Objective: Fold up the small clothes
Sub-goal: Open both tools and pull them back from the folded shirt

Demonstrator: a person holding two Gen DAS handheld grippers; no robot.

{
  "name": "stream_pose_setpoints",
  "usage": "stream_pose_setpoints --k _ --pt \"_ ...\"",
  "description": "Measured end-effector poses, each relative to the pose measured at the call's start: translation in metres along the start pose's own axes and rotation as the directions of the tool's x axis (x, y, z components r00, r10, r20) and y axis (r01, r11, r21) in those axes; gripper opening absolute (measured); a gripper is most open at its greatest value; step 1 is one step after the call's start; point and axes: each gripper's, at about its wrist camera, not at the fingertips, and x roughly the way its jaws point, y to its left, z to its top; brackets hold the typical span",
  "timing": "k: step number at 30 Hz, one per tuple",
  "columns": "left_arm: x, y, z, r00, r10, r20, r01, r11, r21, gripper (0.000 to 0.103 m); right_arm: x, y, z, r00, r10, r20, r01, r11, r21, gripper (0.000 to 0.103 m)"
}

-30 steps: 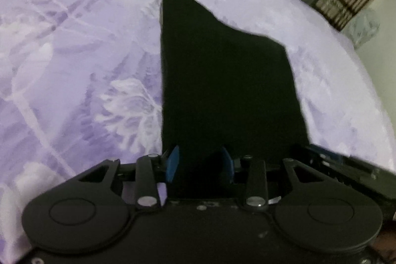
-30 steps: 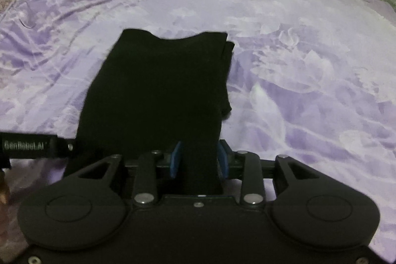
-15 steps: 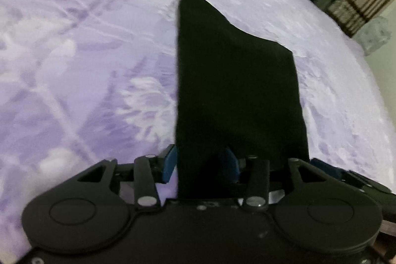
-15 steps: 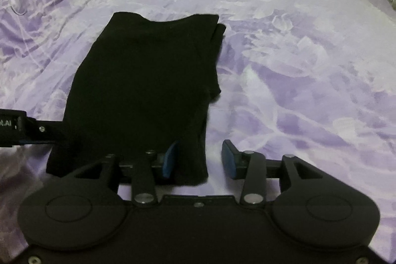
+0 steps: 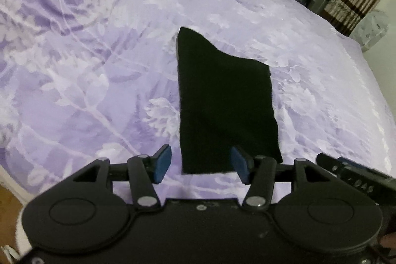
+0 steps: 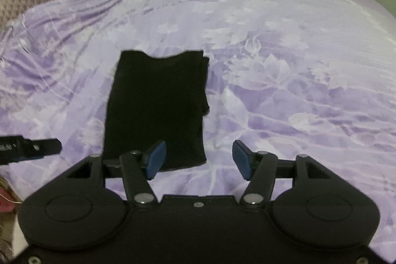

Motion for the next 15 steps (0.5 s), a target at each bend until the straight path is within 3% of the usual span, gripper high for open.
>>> stream_pose_setpoints --k 4,11,15 --pt "-0.021 -0.006 -0.007 1.000 -0.003 -0.005 0.003 1.000 0.005 0.057 -0.034 0.003 0.003 1.000 -0.002 0.026 0.002 1.000 -0.025 0.066" --pt "-0.036 -0.017 -0.033 0.998 0.044 -0.055 -0.041 0.998 0.056 0.058 -0.065 0.018 -0.013 1.000 -0.003 0.004 0.003 0.996 -0.086 0.066" --pt "-0.035 -0.017 -0.046 0.994 0.029 -0.109 -0.023 0.998 0.052 0.058 -0.064 0.022 -0.026 0.999 -0.006 -0.032 0.002 0.994 -0.113 0.066"
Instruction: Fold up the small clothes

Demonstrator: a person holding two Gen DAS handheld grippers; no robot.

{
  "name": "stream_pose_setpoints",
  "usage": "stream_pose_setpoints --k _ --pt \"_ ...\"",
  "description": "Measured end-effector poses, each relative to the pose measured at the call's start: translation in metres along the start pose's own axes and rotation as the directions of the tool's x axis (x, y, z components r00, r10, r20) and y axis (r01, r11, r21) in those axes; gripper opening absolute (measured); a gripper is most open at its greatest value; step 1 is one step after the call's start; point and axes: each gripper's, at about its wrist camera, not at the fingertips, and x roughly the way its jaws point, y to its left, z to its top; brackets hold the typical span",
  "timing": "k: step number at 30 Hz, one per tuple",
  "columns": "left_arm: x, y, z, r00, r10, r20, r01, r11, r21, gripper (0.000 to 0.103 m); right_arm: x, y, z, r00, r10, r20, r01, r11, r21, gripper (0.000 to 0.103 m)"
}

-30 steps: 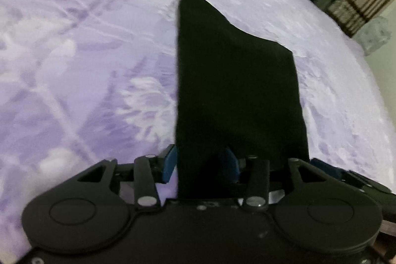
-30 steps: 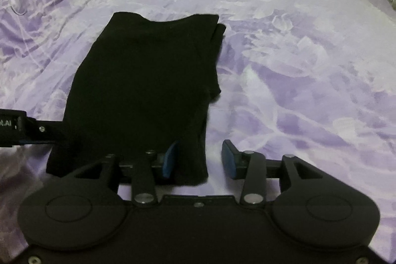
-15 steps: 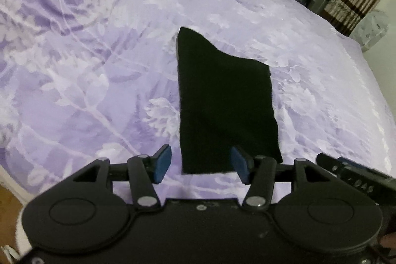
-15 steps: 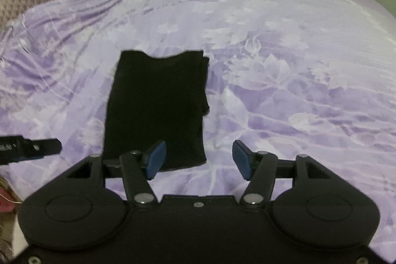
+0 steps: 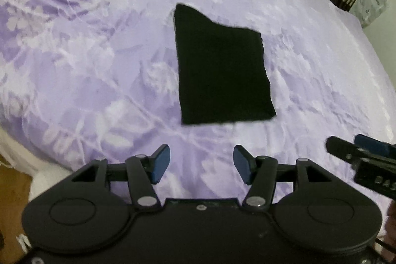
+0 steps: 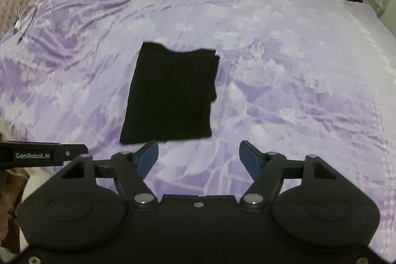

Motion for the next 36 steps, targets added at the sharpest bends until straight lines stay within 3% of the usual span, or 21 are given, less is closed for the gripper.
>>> stream_pose_setpoints --k 7,36 --pt "-0.009 -0.008 -0.012 0.999 -0.004 -0.045 0.005 1.000 0.027 0.059 -0.002 0.007 -0.012 1.000 0.007 -0.020 -0.008 1.000 -0.003 0.066" --pt "-0.006 -0.015 -0.010 0.999 0.002 -0.047 0.001 0.998 0.065 0.060 0.000 0.001 -0.016 0.999 -0.006 -0.044 0.007 1.000 0.007 0.066"
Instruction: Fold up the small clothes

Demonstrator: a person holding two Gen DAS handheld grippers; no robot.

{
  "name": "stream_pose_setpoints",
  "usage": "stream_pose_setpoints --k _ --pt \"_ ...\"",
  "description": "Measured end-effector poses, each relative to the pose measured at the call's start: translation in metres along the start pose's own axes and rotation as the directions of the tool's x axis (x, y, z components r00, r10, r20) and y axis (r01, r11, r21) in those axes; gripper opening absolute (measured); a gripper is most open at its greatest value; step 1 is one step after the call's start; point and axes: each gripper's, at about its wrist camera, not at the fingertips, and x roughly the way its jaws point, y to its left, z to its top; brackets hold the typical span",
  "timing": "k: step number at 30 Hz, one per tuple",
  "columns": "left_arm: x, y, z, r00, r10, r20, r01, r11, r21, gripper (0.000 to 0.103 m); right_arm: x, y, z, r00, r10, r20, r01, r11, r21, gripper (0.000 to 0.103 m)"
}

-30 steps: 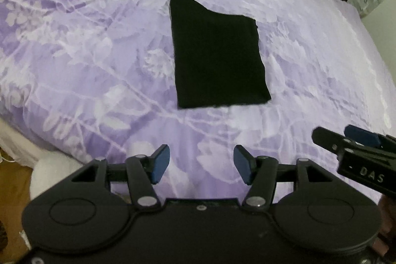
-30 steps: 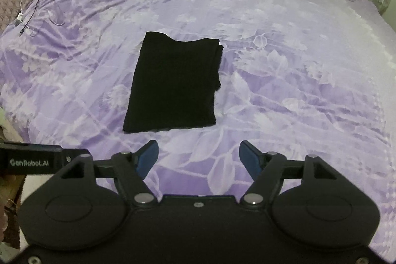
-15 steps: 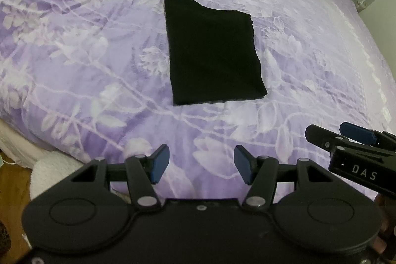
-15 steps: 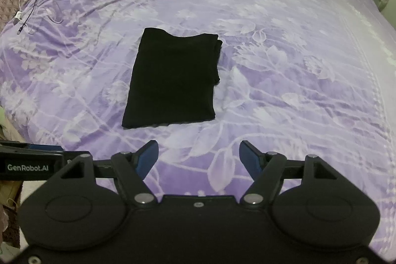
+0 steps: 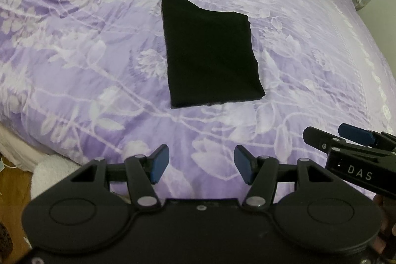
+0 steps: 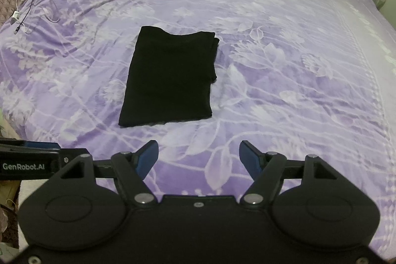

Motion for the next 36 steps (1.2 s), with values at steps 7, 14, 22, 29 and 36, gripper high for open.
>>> stream_pose_setpoints --k 7,14,22,29,36 --pt "0.0004 -0.0008 0.0006 1.000 0.004 -0.003 -0.004 1.000 0.003 0.060 0.0019 -0.0012 -0.0006 1.000 -0.003 -0.008 0.003 1.000 0.006 0.066" --pt "0.0021 0.0011 0.0020 1.000 0.006 -0.004 -0.006 1.000 0.004 0.060 0.0033 -0.0015 -0.0008 1.000 -0.004 -0.011 0.004 1.000 0.006 0.066" --pt "0.0026 0.0018 0.0034 1.000 0.006 -0.007 -0.006 1.000 0.009 0.060 0.0048 -0.0023 -0.0014 1.000 -0.004 -0.012 0.004 1.000 0.008 0.066" --pt "0.0034 0.0008 0.0035 1.000 0.007 -0.008 -0.007 1.000 0.011 0.060 0.0044 -0.0028 -0.0010 1.000 -0.005 -0.011 0.005 1.000 0.005 0.066" --pt "0.0044 0.0006 0.0041 1.000 0.009 -0.005 -0.009 1.000 0.013 0.060 0.0040 -0.0032 -0.0006 1.000 -0.003 -0.013 0.003 1.000 0.005 0.066"
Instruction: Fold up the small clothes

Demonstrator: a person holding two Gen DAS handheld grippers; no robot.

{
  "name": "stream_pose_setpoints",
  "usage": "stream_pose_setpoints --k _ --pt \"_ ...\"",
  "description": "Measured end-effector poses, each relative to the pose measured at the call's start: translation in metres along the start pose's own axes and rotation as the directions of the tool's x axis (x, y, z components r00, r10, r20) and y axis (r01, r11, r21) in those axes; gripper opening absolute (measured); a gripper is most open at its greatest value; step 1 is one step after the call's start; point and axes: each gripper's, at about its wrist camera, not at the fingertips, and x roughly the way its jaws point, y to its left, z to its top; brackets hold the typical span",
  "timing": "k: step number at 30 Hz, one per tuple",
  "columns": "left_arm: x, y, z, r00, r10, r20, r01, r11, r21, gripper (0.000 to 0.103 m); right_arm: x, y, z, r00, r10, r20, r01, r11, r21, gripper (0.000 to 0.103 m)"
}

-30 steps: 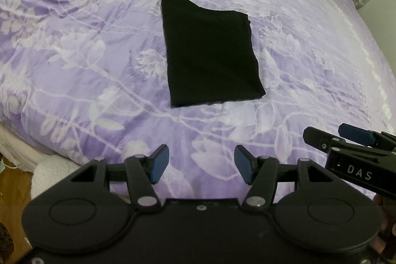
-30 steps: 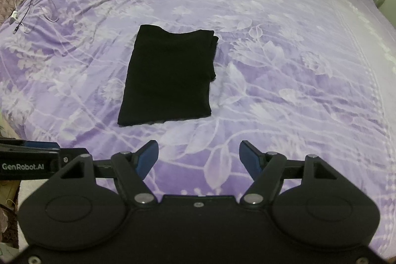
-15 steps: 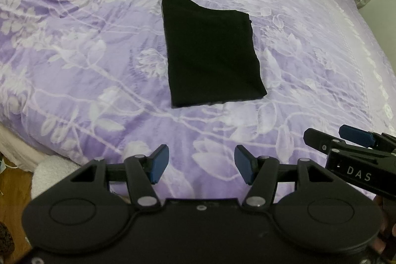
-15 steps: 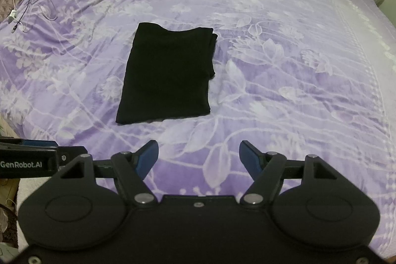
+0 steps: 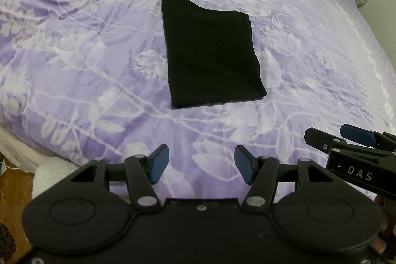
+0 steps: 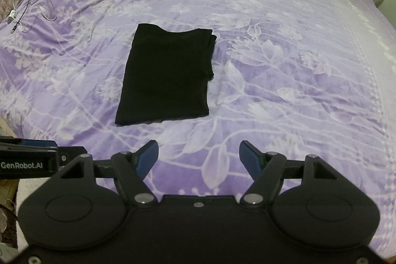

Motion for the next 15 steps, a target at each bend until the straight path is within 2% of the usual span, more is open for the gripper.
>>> stream_pose_setpoints --k 15 --pt "-0.0018 -0.0019 0.0015 1.000 -0.001 0.010 0.001 1.000 0.018 0.061 0.0000 0.0001 0.0000 1.000 -0.001 -0.001 0.001 1.000 0.000 0.066"
